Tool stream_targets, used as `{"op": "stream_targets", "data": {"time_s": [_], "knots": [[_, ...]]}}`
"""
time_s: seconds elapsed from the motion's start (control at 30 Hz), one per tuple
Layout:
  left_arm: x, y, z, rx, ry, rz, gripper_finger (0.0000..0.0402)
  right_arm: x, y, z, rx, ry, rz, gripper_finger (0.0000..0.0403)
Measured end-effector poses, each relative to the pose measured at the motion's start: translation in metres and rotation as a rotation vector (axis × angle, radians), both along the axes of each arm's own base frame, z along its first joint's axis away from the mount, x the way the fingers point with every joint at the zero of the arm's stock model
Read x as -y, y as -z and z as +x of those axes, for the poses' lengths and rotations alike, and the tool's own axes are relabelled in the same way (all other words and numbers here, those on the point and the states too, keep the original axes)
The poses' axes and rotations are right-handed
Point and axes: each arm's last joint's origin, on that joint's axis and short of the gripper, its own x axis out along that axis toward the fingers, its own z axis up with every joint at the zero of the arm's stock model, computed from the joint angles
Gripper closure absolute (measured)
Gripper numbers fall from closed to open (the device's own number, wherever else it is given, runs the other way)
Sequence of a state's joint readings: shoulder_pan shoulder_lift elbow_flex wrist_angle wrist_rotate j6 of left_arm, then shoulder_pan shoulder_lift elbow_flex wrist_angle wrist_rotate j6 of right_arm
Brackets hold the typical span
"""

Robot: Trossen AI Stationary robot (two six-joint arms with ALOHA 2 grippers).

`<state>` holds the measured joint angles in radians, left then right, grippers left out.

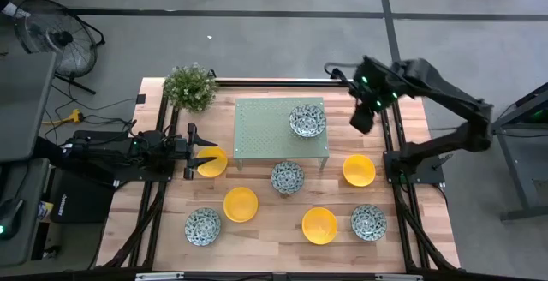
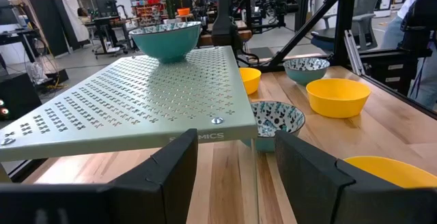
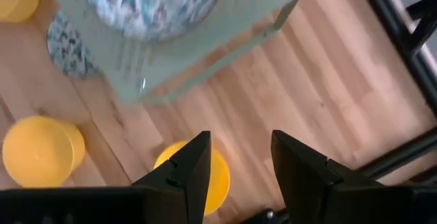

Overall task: Pick & Place Mini bowls
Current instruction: Stack the bottom right green patterned bowl on top of the green patterned bowl on the shelf

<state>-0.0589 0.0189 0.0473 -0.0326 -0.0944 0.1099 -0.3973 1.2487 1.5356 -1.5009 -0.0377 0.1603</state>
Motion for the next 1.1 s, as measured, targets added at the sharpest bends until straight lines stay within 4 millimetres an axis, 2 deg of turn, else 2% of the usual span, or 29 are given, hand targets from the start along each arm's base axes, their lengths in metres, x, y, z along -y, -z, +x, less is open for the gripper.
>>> {"op": "stream_targets", "data": {"time_s": [0.23, 0.47, 0.67, 0.9, 1.1], "knots": [[0.000, 0.000, 0.000, -0.001, 0.000, 0.000, 0.0211, -0.041, 0.038, -0.040, 0.025, 0.002, 0.022, 0.0260], [0.000, 0.000, 0.000, 0.000, 0.000, 0.000, 0.0211, -0.056, 0.069, -0.061, 0.027, 0.018, 0.023, 0.0261], [0.000, 0.000, 0.000, 0.000, 0.000, 0.000, 0.0211, -0.060, 0.089, -0.067, -0.019, 0.068, 0.047, 0.0261], [0.000, 0.000, 0.000, 0.000, 0.000, 0.000, 0.0211, -0.060, 0.112, -0.063, -0.060, 0.088, 0.051, 0.0261], [0.000, 0.000, 0.000, 0.000, 0.000, 0.000, 0.0211, -0.060, 0.120, -0.062, -0.069, 0.084, 0.067, 0.0261]]}}
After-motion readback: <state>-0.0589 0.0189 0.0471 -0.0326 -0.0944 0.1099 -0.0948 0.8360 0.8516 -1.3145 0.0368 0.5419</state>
